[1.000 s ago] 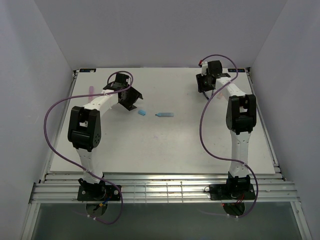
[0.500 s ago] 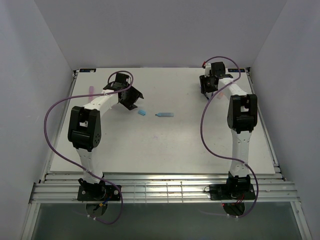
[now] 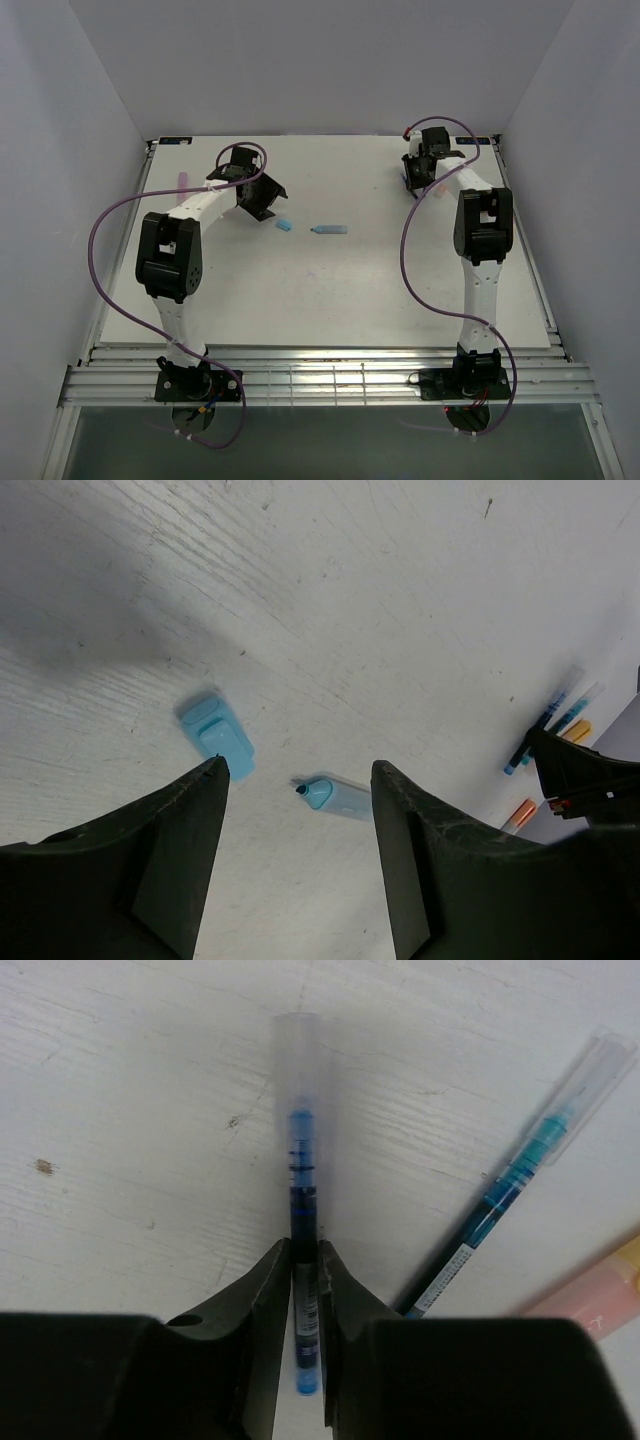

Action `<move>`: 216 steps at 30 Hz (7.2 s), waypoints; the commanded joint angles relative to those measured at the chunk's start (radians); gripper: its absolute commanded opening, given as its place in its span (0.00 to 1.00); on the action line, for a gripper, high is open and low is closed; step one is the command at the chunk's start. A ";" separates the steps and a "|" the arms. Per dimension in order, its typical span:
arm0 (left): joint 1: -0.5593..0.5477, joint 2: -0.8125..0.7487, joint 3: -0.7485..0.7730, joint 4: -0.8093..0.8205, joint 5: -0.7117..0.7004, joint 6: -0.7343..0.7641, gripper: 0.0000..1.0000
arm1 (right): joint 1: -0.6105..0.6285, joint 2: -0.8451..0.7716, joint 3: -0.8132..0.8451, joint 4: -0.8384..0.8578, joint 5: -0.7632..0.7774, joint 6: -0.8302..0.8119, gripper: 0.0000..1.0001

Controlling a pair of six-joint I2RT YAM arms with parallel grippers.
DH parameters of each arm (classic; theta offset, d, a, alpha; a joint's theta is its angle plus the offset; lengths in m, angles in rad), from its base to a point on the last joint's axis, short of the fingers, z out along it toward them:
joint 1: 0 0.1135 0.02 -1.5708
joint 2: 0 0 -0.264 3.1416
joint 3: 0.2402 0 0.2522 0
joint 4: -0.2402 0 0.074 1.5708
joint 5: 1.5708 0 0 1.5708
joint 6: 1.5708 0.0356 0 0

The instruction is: Open the pen caps

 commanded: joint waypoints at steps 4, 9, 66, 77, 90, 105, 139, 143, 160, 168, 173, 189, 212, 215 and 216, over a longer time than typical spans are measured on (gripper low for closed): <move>0.002 -0.036 -0.004 0.006 0.004 0.002 0.69 | 0.061 0.001 0.014 -0.051 -0.011 -0.020 0.08; 0.001 -0.042 0.039 -0.006 0.013 0.002 0.69 | 0.137 -0.066 0.087 -0.110 0.031 0.039 0.08; -0.108 -0.226 -0.173 0.273 0.234 0.054 0.17 | 0.443 -0.402 -0.262 -0.009 -0.505 0.479 0.08; -0.107 -0.226 -0.160 0.241 0.199 0.063 0.48 | 0.444 -0.450 -0.313 -0.006 -0.506 0.472 0.08; -0.104 -0.234 -0.186 0.268 0.216 0.044 0.13 | 0.444 -0.448 -0.308 0.014 -0.511 0.476 0.08; -0.104 -0.234 -0.186 0.267 0.219 0.010 0.00 | 0.443 -0.393 -0.255 0.005 -0.528 0.434 0.35; 0.105 -0.306 -0.223 0.265 0.190 0.010 0.00 | 0.524 -0.623 -0.586 -0.070 -0.269 0.126 0.08; 0.094 -0.371 -0.321 0.213 0.130 -0.044 0.00 | 0.522 -0.540 -0.456 -0.132 -0.180 -0.066 0.08; -0.013 -0.273 -0.423 0.181 0.056 -0.130 0.00 | 0.528 -0.401 -0.405 -0.045 -0.187 -0.456 0.08; -0.015 -0.246 -0.437 0.163 0.033 -0.124 0.00 | 0.553 -0.321 -0.342 -0.068 -0.228 -0.479 0.08; -0.015 -0.197 -0.424 0.155 0.041 -0.119 0.00 | 0.555 -0.284 -0.322 -0.061 -0.241 -0.479 0.08; -0.015 -0.095 -0.360 0.152 0.055 -0.104 0.00 | 0.564 -0.210 -0.293 -0.071 -0.190 -0.489 0.16; -0.015 -0.119 -0.412 0.218 0.078 -0.125 0.37 | 0.567 -0.261 -0.385 -0.064 -0.163 -0.485 0.42; -0.015 -0.127 -0.429 0.227 0.082 -0.128 0.40 | 0.567 -0.272 -0.382 -0.058 -0.152 -0.479 0.43; -0.015 -0.127 -0.435 0.228 0.085 -0.130 0.40 | 0.567 -0.275 -0.380 -0.057 -0.152 -0.479 0.43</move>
